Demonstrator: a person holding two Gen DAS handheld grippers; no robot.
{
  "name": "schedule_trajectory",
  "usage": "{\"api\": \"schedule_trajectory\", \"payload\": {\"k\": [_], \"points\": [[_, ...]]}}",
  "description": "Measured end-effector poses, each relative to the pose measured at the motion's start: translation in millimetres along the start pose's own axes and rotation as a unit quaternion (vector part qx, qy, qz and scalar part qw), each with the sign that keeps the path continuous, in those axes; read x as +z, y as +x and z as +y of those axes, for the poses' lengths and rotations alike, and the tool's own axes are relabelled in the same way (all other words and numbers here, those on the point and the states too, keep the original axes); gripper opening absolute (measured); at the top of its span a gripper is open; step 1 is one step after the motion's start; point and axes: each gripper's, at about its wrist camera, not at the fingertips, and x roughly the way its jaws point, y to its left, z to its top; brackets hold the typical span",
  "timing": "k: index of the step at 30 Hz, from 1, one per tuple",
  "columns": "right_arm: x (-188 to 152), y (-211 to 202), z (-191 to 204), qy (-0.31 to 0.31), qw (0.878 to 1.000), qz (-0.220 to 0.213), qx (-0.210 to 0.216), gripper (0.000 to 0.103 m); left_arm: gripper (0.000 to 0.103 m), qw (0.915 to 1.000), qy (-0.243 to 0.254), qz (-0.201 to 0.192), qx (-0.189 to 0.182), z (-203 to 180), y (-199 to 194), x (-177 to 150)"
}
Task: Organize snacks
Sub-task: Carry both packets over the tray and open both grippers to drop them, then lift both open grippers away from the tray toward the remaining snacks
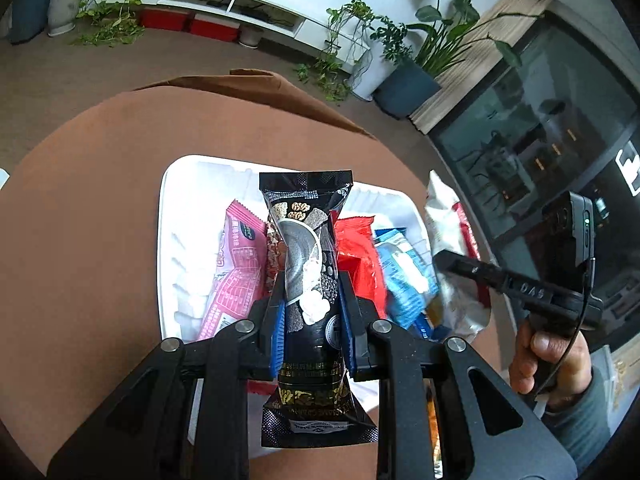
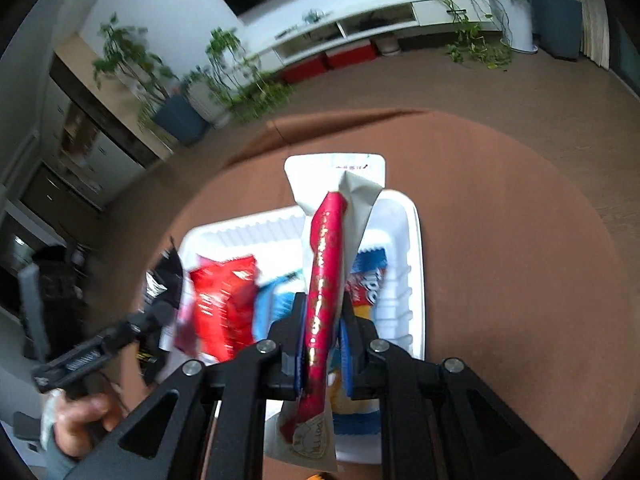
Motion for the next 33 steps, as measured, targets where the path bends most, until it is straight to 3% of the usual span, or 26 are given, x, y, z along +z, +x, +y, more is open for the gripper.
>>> {"api": "schedule_trajectory", "payload": {"k": [8, 20, 22, 24, 26, 27, 33], "points": [[-8.8, 16.8, 5.7, -0.027, 0.999, 0.008, -0.029, 0.015, 0.021, 0.9999, -0.001, 0.004, 0.013, -1.8, 16.8, -7.1], [-16.2, 17.3, 11.9, -0.034, 0.999, -0.01, -0.024, 0.017, 0.024, 0.9993, -0.007, 0.013, 0.033, -6.3, 41.9, -4.7], [-16.3, 15.2, 11.3, -0.029, 0.999, -0.01, -0.021, 0.019, 0.03, 0.9991, -0.008, 0.012, 0.039, -8.0, 40.5, -3.9], [-17.3, 11.2, 10.3, -0.026, 0.999, -0.016, -0.022, 0.031, 0.053, 0.9991, -0.003, 0.003, 0.042, -10.7, 32.7, -4.8], [-18.3, 4.6, 11.9, -0.033, 0.998, -0.031, -0.034, 0.049, 0.065, 0.9993, -0.002, -0.002, 0.038, -13.7, 28.2, -4.7], [-19.1, 0.9, 12.8, -0.036, 0.998, -0.037, -0.035, 0.052, 0.07, 0.9992, -0.001, -0.004, 0.039, -16.5, 25.3, -5.1], [-22.0, -13.4, 16.3, -0.044, 0.998, -0.045, -0.027, 0.061, 0.077, 0.9991, 0.012, -0.024, 0.033, -32.6, -2.0, -8.7]]}}
